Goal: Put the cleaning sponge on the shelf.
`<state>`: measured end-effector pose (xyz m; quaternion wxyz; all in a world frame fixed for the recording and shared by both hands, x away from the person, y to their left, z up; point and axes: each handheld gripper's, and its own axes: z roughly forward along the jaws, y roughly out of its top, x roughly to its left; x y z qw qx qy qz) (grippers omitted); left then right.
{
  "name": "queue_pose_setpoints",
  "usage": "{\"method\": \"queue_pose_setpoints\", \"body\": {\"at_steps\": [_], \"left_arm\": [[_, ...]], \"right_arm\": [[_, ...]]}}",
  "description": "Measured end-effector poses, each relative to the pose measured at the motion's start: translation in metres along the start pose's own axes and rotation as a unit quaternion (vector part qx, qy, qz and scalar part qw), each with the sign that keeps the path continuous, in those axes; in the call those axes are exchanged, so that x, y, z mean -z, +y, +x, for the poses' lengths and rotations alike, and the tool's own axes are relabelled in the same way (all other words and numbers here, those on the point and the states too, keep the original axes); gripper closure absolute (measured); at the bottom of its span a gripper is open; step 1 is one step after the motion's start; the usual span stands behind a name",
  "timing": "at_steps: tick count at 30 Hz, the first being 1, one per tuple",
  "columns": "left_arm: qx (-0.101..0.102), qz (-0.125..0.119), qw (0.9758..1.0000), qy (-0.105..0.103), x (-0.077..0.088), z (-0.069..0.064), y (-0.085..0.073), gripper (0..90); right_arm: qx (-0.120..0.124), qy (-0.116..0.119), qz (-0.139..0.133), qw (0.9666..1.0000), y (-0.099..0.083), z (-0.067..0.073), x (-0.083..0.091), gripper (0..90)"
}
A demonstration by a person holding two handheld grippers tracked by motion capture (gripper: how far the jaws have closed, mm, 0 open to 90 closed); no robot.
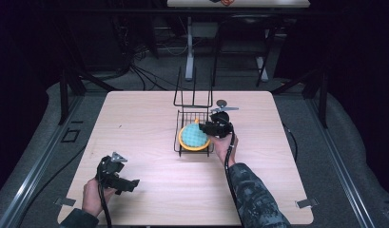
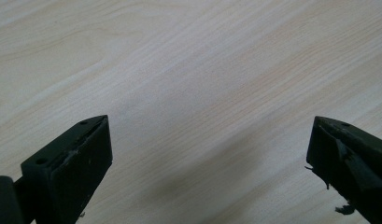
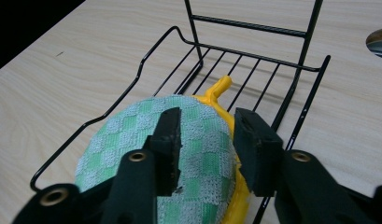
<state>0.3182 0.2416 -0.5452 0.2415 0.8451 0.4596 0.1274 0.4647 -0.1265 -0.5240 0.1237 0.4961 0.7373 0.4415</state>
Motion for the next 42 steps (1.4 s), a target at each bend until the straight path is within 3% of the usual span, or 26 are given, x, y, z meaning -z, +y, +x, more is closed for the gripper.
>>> {"method": "queue_pose_setpoints", "body": {"at_steps": [8, 17, 27, 34, 39, 42], "left_arm": [[0.0, 0.0, 1.0, 0.001, 0.0, 0.0, 0.0, 0.2], [0.0, -0.001, 1.0, 0.0, 0.0, 0.0, 0.0, 0.2], [0.002, -0.004, 1.0, -0.004, 0.0, 0.0, 0.0, 0.3], [0.002, -0.004, 1.0, -0.005, 0.0, -0.001, 0.0, 0.3], [0.002, -0.004, 1.0, -0.005, 0.0, -0.001, 0.0, 0.3], [0.002, -0.003, 1.0, -0.005, 0.0, -0.001, 0.0, 0.2]], "right_arm": [[0.011, 0.025, 0.013, 0.9995, 0.003, 0.004, 0.021, 46.2], [0.044, 0.023, 0.038, 0.9981, 0.004, 0.014, 0.05, 23.2], [0.069, 0.045, 0.039, 0.9958, -0.003, 0.02, 0.084, 14.1], [0.091, 0.031, 0.046, 0.9943, -0.007, 0.019, 0.108, 8.4], [0.091, 0.021, 0.044, 0.9947, -0.014, 0.013, 0.125, 5.3], [0.086, 0.011, 0.056, 0.9947, -0.021, 0.008, 0.134, 2.3]]}}
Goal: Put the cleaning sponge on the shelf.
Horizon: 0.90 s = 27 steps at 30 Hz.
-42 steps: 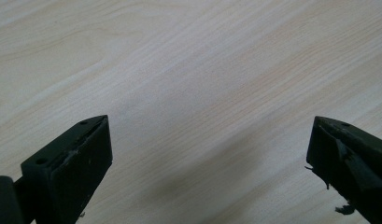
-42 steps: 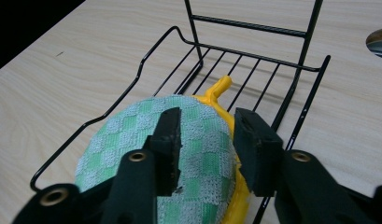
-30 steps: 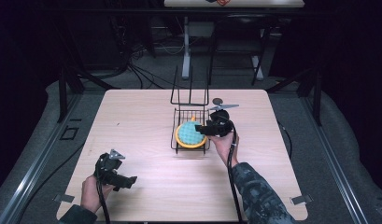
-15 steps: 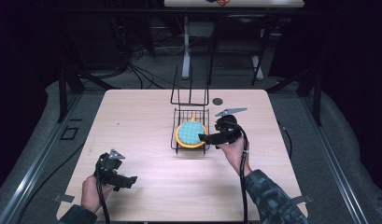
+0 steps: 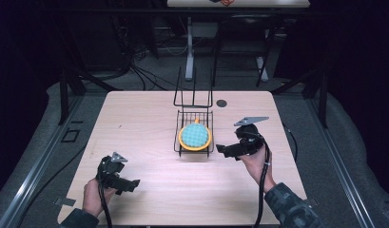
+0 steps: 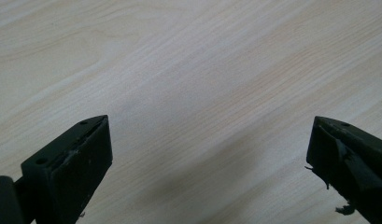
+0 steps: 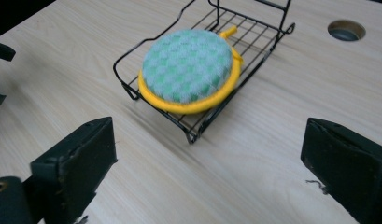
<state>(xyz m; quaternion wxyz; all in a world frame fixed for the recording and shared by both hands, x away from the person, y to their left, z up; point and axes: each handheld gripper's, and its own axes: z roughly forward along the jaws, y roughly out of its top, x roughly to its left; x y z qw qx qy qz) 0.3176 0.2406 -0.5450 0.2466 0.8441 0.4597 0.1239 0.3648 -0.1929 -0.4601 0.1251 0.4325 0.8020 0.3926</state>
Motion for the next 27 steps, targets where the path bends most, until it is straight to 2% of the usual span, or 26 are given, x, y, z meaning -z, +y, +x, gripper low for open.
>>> {"method": "queue_pose_setpoints", "body": {"at_steps": [7, 13, 17, 22, 25, 27], "left_arm": [[-0.001, -0.002, 1.0, 0.0, 0.001, 0.0, 0.0, 0.2], [-0.004, 0.0, 1.0, 0.0, 0.001, 0.0, 0.0, 0.3], [-0.008, 0.002, 1.0, -0.001, 0.0, -0.001, 0.0, 0.4], [-0.012, 0.007, 0.9999, -0.002, -0.002, -0.002, 0.001, 0.6], [-0.015, 0.007, 0.9999, -0.004, -0.001, -0.003, 0.002, 0.6], [-0.015, 0.005, 0.9999, -0.005, -0.001, -0.003, 0.002, 0.6]], "right_arm": [[-0.004, -0.018, 0.008, 0.9998, -0.023, -0.007, 0.016, 0.0], [-0.017, -0.03, 0.017, 0.9993, -0.046, -0.017, 0.028, 0.0], [-0.033, -0.043, 0.009, 0.9985, -0.064, -0.025, 0.04, 0.0], [-0.051, -0.052, 0.023, 0.9971, -0.09, -0.035, 0.05, 0.0], [-0.077, -0.051, 0.032, 0.9952, -0.106, -0.043, 0.052, 0.0], [-0.084, -0.056, 0.045, 0.9939, -0.116, -0.046, 0.05, 0.0]]}}
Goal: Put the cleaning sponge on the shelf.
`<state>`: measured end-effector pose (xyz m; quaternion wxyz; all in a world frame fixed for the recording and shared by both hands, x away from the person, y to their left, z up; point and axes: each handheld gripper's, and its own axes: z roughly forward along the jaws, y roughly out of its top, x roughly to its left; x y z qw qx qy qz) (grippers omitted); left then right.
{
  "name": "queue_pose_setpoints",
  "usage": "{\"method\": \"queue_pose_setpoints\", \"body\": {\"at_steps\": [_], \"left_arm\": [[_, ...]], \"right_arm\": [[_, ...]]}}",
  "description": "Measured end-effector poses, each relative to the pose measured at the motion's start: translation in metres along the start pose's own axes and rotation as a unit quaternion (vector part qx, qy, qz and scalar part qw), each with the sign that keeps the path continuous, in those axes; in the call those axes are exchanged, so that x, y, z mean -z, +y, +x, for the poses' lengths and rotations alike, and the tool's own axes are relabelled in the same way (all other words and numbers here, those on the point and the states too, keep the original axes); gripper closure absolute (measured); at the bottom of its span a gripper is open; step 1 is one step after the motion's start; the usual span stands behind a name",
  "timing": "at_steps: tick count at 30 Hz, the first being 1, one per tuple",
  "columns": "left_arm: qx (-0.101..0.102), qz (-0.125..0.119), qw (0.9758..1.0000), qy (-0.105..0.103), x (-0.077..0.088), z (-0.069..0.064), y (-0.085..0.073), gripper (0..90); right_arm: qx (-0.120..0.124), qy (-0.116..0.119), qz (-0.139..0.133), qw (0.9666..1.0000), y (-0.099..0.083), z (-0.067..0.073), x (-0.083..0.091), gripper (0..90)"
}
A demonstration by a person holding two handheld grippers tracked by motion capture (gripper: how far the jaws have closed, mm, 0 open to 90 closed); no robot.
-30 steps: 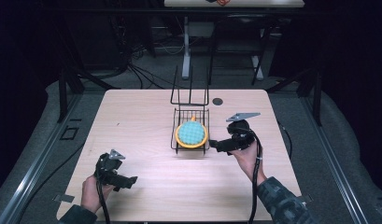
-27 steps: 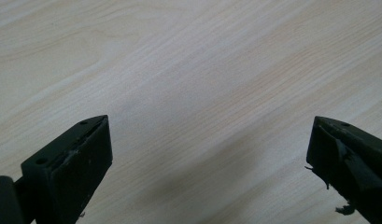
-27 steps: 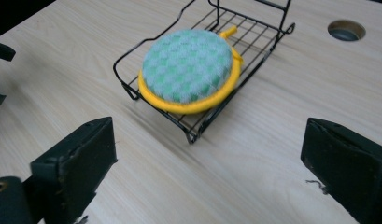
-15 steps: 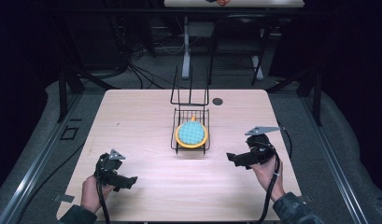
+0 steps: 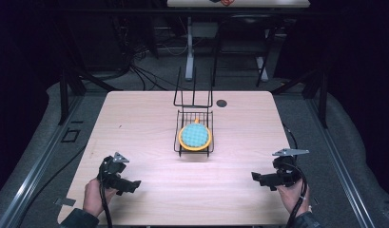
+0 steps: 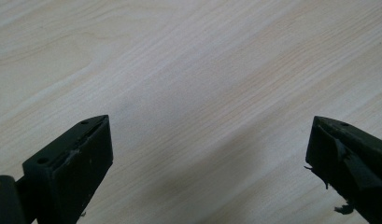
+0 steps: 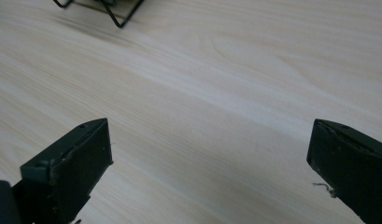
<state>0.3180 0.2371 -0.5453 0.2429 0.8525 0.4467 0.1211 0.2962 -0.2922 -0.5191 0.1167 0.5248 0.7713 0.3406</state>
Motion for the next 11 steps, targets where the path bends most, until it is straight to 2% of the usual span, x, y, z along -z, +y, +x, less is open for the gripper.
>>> {"method": "queue_pose_setpoints", "body": {"at_steps": [1, 3, 6, 7, 10, 11], "left_arm": [[0.0, 0.0, 1.0, 0.0, -0.0002, 0.0001, 0.0, 0.7], [0.0, 0.0, 1.0, -0.001, -0.0004, 0.0001, 0.0001, 0.6], [0.002, -0.003, 1.0, -0.001, -0.0005, 0.0006, 0.0, 0.7], [0.004, -0.004, 1.0, -0.004, -0.0004, 0.001, -0.0001, 0.7], [0.006, -0.008, 0.9999, -0.006, -0.0005, 0.0012, 0.0005, 0.7], [0.006, -0.009, 0.9999, -0.009, -0.0002, 0.0014, 0.0009, 0.7]], "right_arm": [[-0.003, 0.002, 0.005, 1.0, -0.0026, -0.0013, -0.0012, 0.0], [0.007, -0.007, 0.007, 0.9999, -0.0046, -0.0035, -0.0023, 0.0], [-0.007, -0.002, 0.006, 1.0, -0.0067, -0.0052, -0.0061, 0.0], [-0.002, 0.001, 0.01, 0.9999, -0.0075, -0.0064, -0.0081, 0.0], [0.007, -0.011, 0.018, 0.9998, -0.0078, -0.007, -0.01, 0.0], [0.009, -0.015, 0.013, 0.9998, -0.0079, -0.0069, -0.0104, 0.0]]}}
